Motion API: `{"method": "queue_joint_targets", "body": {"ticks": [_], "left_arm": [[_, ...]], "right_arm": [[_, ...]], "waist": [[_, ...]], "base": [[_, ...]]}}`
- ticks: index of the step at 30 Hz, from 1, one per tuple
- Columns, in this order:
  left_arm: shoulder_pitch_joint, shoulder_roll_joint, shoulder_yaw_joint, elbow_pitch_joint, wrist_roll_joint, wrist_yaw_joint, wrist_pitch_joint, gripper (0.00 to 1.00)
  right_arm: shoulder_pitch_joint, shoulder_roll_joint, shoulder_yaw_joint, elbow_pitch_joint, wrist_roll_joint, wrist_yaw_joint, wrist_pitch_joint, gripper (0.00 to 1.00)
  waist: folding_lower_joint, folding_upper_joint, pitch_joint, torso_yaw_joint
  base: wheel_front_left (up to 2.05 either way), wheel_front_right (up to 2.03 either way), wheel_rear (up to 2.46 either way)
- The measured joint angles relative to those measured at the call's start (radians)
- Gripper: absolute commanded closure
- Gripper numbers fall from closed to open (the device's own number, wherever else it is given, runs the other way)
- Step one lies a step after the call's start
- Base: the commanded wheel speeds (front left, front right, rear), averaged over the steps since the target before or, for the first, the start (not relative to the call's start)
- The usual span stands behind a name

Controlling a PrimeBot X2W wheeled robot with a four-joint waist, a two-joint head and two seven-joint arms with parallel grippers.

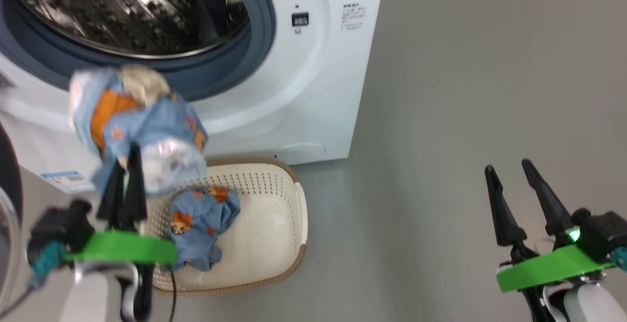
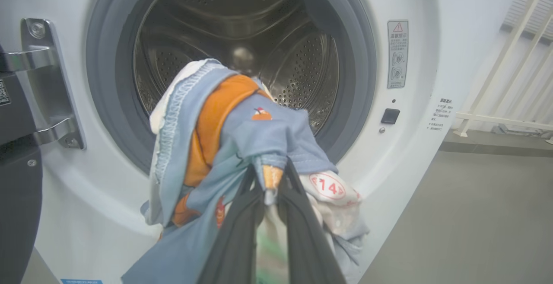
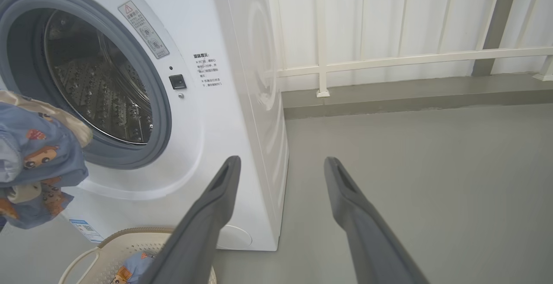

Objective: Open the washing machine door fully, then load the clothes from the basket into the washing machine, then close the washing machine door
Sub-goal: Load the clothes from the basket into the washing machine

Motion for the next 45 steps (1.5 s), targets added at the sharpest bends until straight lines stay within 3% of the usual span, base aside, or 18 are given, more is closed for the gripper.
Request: {"method": "queue_joint_targets", "body": {"ticks": [13,23,32,33,34,39,45], "left_arm": [[-0.459,0.014,0.024,0.21,-0.001,0.0,-0.004,1.0],[-0.776,0.087,0.063,0.459,0.043,0.0,-0.004,1.0],[-0.889,0.168,0.087,0.563,0.128,0.023,-0.004,1.0],[-0.891,0.174,0.089,0.561,0.141,0.03,-0.004,0.56],[-0.892,0.175,0.096,0.561,0.142,0.035,-0.004,0.0],[-0.895,0.171,0.123,0.544,0.151,0.053,-0.005,0.0],[-0.881,0.161,0.134,0.539,0.172,0.035,-0.005,0.0]], "right_arm": [[-0.11,0.028,0.012,-0.003,0.009,0.0,0.0,0.0],[-0.175,0.048,0.037,-0.005,0.01,0.0,0.0,0.0],[-0.201,0.058,0.067,-0.005,0.017,0.0,0.0,0.0],[-0.201,0.058,0.069,-0.005,0.017,0.0,0.0,0.0],[-0.201,0.058,0.07,-0.005,0.018,0.0,0.0,0.0],[-0.201,0.058,0.069,-0.005,0.018,0.0,0.0,0.0],[-0.201,0.058,0.064,-0.003,0.018,0.0,0.0,0.0]], "waist": [[0.0,0.0,0.146,-0.04],[0.0,0.0,0.231,-0.114],[0.0,0.0,0.284,-0.193],[0.0,-0.0001,0.289,-0.201],[0.0,0.0,0.293,-0.209],[0.0,-0.0001,0.31,-0.229],[0.0,0.0,0.307,-0.221]], "base": [[0.0,0.0,0.0],[0.0,0.0,0.0],[0.0,0.0,0.0],[0.0,0.0,0.0],[0.0,0.0,0.0],[0.0,0.0,0.0],[0.0,0.0,0.0]]}}
